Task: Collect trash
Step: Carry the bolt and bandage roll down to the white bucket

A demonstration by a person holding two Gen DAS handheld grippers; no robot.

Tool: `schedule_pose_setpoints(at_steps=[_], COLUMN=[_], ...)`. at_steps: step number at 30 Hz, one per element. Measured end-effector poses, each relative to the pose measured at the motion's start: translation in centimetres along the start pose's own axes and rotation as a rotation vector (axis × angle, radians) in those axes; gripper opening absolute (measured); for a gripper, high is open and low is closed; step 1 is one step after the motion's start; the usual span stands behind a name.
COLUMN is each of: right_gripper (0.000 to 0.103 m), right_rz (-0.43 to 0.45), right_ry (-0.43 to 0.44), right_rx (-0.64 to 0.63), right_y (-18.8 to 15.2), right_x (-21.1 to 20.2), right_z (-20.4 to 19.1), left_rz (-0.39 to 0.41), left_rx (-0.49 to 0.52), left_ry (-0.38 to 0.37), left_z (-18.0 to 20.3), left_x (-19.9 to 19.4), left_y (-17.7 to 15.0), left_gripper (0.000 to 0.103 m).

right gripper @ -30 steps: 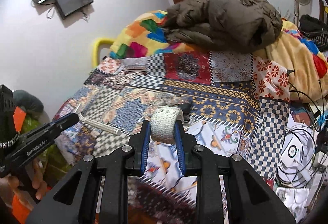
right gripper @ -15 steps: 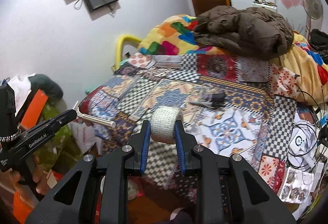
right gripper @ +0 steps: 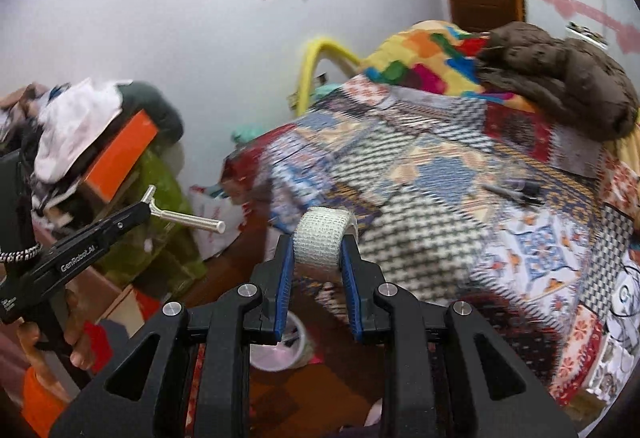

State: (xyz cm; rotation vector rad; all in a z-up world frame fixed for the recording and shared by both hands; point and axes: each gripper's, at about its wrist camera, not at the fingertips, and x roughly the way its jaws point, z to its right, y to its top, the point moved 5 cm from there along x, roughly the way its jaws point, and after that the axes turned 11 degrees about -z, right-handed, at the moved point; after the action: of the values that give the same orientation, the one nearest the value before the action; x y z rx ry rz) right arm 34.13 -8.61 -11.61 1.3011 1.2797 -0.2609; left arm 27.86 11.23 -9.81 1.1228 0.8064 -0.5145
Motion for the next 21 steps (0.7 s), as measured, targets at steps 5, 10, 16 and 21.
schedule_pose_setpoints(at_steps=[5,10,16,21], right_gripper=[0.022,0.022,0.022,0.022], right_rz=[-0.048,-0.114,-0.228,-0.335], right_ry=[0.037,0.064,0.092,0.089], right_rx=[-0.063,-0.108,-0.15,-0.198], right_y=[-1.0,-2.3,-4.3,-6.1], right_x=[2.7,5.8,9.9,13.9], right_z=[-4.3,-7.7,-10.8,-12.9], left_rz=[-0.019,-0.045,-0.117,-0.219], left_rx=[-0.048,-0.075,-0.14,-0.208], left_ry=[0.057,0.135,0.176,0.178], left_z=[-4.8,-9.0,-13.2,-16.0], left_x=[-0.6,-0.4,2.1,5.6], left_y=[-1.9,-4.3,-7.5,-10.6], left_gripper=[0.011,0.011,0.011,0.011])
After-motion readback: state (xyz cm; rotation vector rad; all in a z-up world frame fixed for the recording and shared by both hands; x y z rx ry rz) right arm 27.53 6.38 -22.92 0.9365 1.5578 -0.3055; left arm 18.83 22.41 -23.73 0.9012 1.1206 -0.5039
